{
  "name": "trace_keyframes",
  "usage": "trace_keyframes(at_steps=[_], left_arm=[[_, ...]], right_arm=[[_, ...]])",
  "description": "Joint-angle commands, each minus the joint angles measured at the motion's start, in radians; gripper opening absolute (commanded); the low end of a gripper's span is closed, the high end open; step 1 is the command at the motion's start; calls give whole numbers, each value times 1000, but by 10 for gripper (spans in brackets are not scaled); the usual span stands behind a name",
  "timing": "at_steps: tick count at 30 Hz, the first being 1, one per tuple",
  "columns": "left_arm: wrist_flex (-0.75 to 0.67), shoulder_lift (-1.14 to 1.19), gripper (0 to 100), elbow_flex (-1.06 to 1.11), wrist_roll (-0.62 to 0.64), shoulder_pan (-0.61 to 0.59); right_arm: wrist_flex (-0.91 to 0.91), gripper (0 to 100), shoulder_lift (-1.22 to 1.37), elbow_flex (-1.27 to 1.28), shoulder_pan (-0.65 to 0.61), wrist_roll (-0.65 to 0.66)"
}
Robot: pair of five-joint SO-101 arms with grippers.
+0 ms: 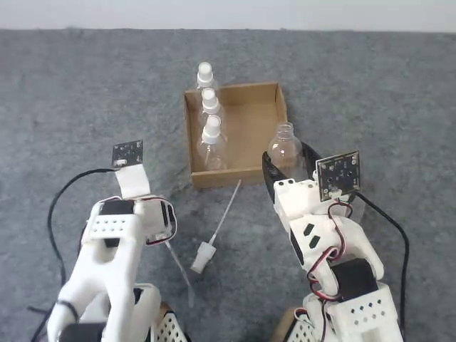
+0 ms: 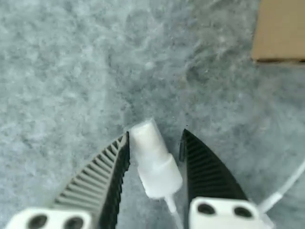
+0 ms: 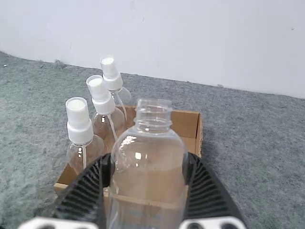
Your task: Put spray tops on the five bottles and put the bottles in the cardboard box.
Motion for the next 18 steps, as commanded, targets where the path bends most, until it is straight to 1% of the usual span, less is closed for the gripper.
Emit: trace_keyframes(at_steps=[1, 6, 8, 13, 18], left_arm=[[34, 172, 163, -130, 14, 3], [77, 331, 162, -237, 14, 6], [83, 356, 141, -257, 14, 6], [78, 341, 6, -260, 12, 8], [83, 311, 12, -257, 12, 8]], right_arm=[[-33, 20, -25, -14, 5, -2], [-33, 20, -25, -14, 5, -2], [-33, 20, -25, -14, 5, -2], [-33, 20, -25, -14, 5, -2], [-33, 20, -25, -14, 5, -2]])
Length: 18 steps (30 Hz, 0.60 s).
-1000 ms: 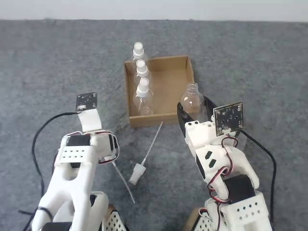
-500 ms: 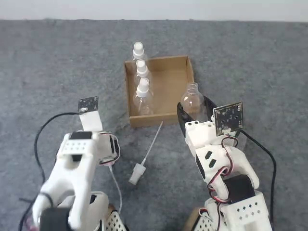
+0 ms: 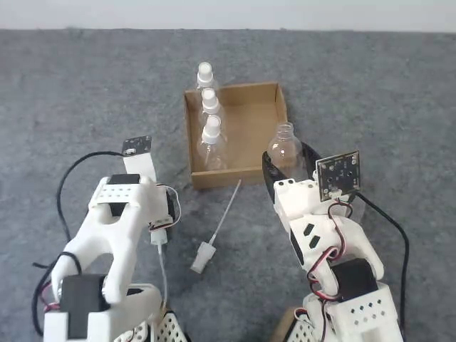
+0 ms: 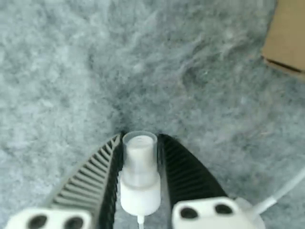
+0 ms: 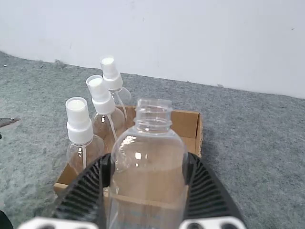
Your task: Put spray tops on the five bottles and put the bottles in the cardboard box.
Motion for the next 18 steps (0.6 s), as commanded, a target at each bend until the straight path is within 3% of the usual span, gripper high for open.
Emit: trace_keyframes(at_steps=[1, 18], left_arm=[[3, -34, 12, -22, 8, -3], [-66, -626, 12, 240, 8, -12]], right_arm=[[-33, 20, -25, -14, 5, -2], [-25, 19, -25, -14, 2, -2]])
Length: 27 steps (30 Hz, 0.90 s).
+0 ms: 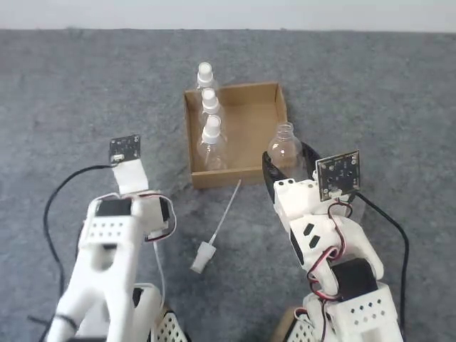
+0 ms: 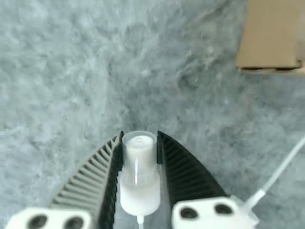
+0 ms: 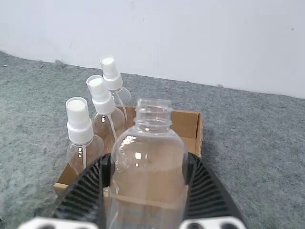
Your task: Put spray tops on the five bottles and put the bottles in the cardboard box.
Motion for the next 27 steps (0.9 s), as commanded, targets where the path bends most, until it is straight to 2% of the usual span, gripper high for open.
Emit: trace_keyframes(at_steps=[1, 13, 23, 27], left_arm=[[-41, -195, 12, 36, 9, -5], [-72, -474, 12, 13, 9, -3], [-84, -660, 12, -51, 14, -3], [-84, -717, 12, -77, 78, -3]], right_arm=[[-25, 18, -27, -14, 2, -2], [-33, 18, -35, 9, 1, -2], [-24, 17, -35, 15, -58, -2], [-24, 17, -35, 15, -64, -2]])
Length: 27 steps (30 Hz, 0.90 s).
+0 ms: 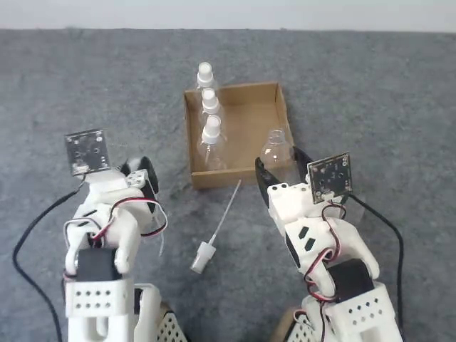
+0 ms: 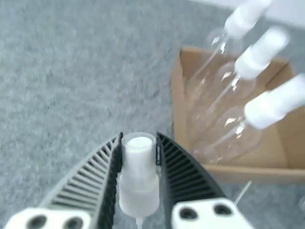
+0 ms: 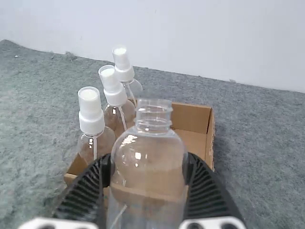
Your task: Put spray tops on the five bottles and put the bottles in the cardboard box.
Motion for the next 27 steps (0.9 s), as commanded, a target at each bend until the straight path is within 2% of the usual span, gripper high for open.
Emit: trace_keyframes(at_steps=[1, 8, 15, 27], left_arm=[[-34, -91, 12, -91, 71, -3], [-40, -229, 12, -145, 147, 5], [-184, -315, 12, -105, 219, 2], [-342, -402, 12, -85, 354, 5]], right_arm=[[-18, 17, -28, -17, -18, -2], [-16, 17, -28, -5, -45, -2], [-16, 17, -28, 5, -71, 46], [-16, 17, -28, 14, -71, 48]])
